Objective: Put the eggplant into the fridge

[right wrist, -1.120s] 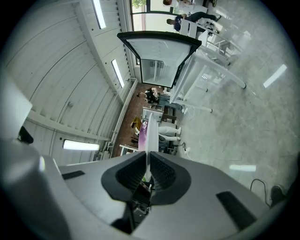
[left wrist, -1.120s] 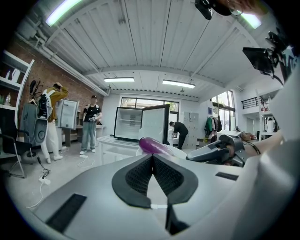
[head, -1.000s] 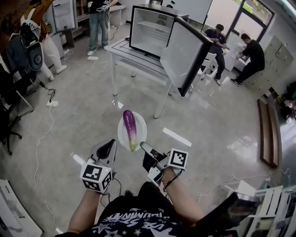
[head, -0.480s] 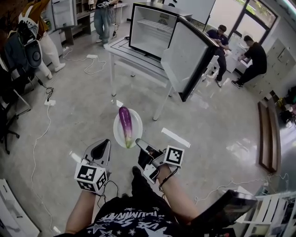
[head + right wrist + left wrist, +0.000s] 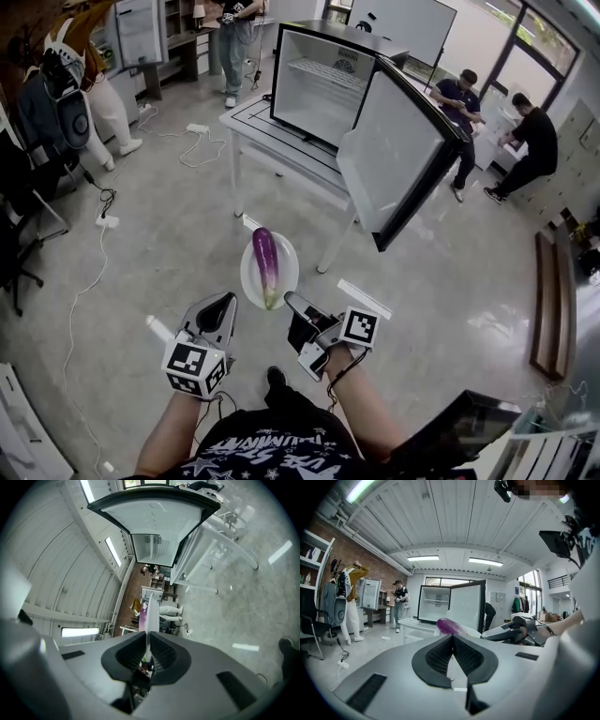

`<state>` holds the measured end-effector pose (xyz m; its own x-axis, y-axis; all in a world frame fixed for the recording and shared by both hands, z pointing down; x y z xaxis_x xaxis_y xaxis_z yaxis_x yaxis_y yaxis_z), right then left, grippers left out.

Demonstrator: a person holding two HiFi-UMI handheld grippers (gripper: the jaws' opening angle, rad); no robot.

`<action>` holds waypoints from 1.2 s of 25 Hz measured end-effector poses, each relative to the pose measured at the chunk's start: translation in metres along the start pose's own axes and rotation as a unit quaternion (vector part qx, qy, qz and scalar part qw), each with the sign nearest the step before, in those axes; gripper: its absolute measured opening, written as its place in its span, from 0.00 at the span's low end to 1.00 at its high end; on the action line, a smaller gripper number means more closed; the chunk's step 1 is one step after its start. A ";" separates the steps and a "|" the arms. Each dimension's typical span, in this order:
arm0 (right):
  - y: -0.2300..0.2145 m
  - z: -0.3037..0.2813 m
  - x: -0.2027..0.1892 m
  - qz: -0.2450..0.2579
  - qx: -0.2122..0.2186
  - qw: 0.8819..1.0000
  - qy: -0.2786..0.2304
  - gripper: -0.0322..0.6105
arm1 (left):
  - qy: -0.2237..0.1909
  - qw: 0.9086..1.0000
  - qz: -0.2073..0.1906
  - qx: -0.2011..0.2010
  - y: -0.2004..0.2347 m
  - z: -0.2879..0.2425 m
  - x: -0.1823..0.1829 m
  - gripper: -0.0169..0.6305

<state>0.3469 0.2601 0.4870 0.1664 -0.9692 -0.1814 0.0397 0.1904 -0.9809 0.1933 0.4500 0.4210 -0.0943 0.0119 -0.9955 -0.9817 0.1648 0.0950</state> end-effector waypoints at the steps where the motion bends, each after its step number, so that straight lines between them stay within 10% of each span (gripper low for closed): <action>1: -0.002 -0.005 0.008 -0.001 0.000 1.000 0.003 0.08 | 0.001 1.000 -0.001 0.003 0.001 -0.008 0.000 0.04; 30: -0.045 -0.093 0.130 -0.012 0.005 0.999 0.036 0.08 | -0.008 0.999 -0.021 0.039 0.051 -0.146 0.005 0.04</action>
<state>0.2749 0.1109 0.5013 0.0944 -0.9822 -0.1624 0.0527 0.1678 -0.9844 0.1188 0.3144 0.4215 -0.0503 0.0189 -0.9986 -0.9687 0.2426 0.0533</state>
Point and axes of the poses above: the fingertips, and each gripper's own axes: z backward along the fingers, y to its left, x out of its top, the point moved 10 cm from there along z, backward along the fingers, and after that the axes turned 11 degrees about -y, right-handed, at the moved point
